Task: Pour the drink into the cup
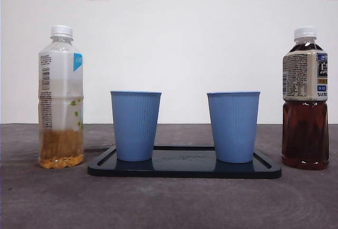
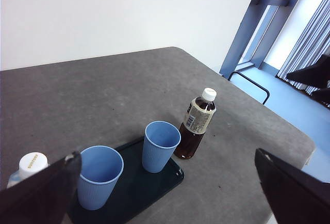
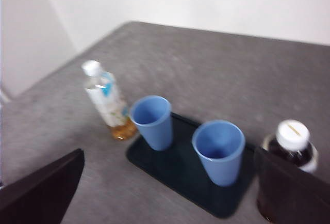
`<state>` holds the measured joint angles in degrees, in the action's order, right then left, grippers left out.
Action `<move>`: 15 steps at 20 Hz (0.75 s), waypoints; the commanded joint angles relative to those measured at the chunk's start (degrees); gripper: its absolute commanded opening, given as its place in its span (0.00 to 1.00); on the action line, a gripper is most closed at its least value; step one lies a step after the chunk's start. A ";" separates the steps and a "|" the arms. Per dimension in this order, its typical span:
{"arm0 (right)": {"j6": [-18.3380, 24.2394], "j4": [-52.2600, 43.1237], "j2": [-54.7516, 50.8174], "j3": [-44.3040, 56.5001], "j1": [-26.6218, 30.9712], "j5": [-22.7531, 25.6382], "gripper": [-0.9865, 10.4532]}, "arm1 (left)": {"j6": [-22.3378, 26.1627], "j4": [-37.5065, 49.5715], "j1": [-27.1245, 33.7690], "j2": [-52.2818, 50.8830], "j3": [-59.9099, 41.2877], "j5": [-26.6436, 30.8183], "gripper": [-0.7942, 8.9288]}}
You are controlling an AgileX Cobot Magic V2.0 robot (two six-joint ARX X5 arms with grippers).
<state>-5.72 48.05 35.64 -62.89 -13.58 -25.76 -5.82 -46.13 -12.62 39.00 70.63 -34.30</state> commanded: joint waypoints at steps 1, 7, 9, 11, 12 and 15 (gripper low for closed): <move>-0.72 -1.90 0.42 3.76 -0.28 2.51 0.55 | 0.66 0.22 -0.15 0.70 1.09 -0.13 0.63; -0.28 -10.43 0.11 15.61 -0.28 9.79 0.54 | 0.68 0.15 -0.15 1.57 1.09 -0.11 0.63; -1.14 -14.08 0.17 19.39 -0.28 11.10 0.54 | 0.72 -0.31 -0.15 1.97 1.09 -0.09 0.63; -2.60 -18.53 0.15 23.45 -0.28 12.20 0.54 | 0.85 -0.92 -0.15 2.49 1.09 -0.02 0.63; -3.28 -20.24 0.17 25.14 -0.31 12.85 0.54 | 0.85 -1.03 -0.15 2.69 1.09 -0.04 0.63; -6.73 -31.45 0.26 33.59 -0.50 16.83 0.54 | 0.83 -1.09 -0.15 2.93 1.09 -0.02 0.63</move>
<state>-10.33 18.37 35.66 -29.43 -13.82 -9.23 -5.45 -47.83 -12.62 41.67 70.63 -34.28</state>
